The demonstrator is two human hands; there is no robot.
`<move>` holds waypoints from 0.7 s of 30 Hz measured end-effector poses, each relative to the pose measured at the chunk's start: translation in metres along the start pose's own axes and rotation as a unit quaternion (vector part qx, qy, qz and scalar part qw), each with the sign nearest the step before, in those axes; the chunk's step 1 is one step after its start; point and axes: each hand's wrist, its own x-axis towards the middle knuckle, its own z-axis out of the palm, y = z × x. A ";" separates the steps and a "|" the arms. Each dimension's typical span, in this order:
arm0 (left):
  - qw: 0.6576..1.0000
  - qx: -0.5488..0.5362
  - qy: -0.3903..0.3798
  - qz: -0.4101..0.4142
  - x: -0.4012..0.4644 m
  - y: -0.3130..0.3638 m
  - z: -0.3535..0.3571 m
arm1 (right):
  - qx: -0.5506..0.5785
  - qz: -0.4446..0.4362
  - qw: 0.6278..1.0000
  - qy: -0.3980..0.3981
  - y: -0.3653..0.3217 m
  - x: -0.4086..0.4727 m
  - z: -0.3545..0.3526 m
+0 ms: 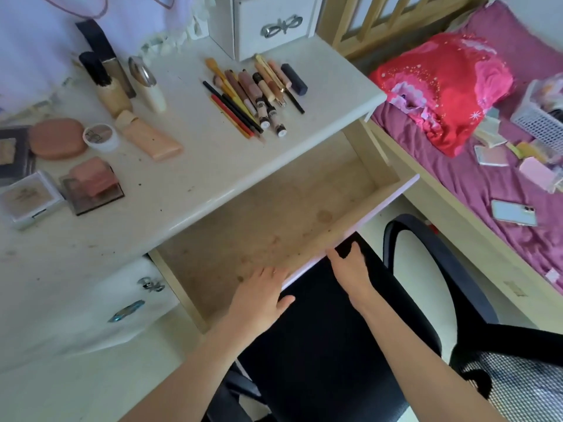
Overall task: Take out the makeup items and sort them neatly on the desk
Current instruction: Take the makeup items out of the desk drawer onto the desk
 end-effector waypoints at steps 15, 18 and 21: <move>0.999 -0.029 0.042 0.007 -0.004 0.001 0.007 | 0.392 0.117 0.903 -0.130 0.009 -0.001 0.007; 0.999 -0.020 0.045 0.014 -0.004 -0.001 -0.002 | 0.390 0.099 0.908 -0.114 0.007 -0.006 0.007; 0.997 -0.040 0.054 0.026 -0.005 -0.005 -0.018 | 0.386 0.072 0.913 -0.108 0.004 -0.011 0.004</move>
